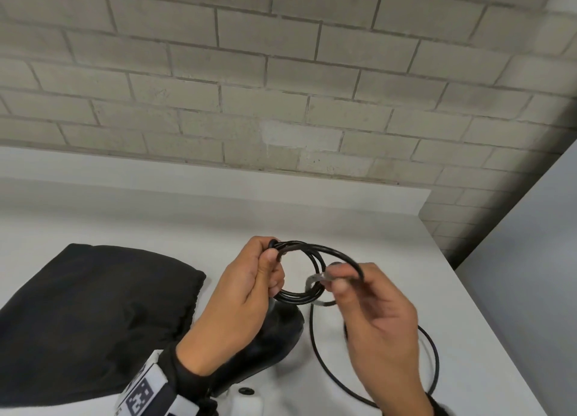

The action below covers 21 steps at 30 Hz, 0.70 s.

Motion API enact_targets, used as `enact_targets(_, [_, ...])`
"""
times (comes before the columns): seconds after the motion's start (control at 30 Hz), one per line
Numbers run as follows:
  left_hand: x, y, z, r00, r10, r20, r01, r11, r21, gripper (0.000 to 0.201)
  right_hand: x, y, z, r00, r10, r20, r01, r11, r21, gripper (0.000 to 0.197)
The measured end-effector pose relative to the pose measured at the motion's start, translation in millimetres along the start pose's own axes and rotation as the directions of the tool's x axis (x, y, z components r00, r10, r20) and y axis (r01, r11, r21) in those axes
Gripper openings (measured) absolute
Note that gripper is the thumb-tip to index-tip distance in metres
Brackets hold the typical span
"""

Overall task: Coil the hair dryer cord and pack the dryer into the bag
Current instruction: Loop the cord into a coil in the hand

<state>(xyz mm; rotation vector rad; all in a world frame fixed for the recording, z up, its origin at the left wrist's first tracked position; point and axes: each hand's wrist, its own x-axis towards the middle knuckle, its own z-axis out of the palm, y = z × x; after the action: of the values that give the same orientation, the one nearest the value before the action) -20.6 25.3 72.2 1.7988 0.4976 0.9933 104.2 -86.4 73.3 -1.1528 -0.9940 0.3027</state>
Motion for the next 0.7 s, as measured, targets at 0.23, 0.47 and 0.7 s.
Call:
enact_targets(0.23, [-2.2,0.4,4.5,0.999,0.002,0.046,-0.004,0.999,0.043,0.025,5.0,-10.4,-9.8,0.934,0.332,0.129,-0.348,0.775,0.528,0.036])
enact_targets(0.47, [7.8,-5.5,3.6,0.999,-0.005,-0.038,0.006,1.000,0.026,0.029,5.0,-28.0,-30.3,0.700,0.477,0.531,-0.711,0.528,0.463,0.035])
enact_targets(0.7, [8.3,-10.7,-15.3,0.994,-0.045,-0.097,0.043,0.999,-0.020,0.028,13.1,-38.2,-92.9,0.507,0.681,0.528,-0.739,0.659,-0.140,0.056])
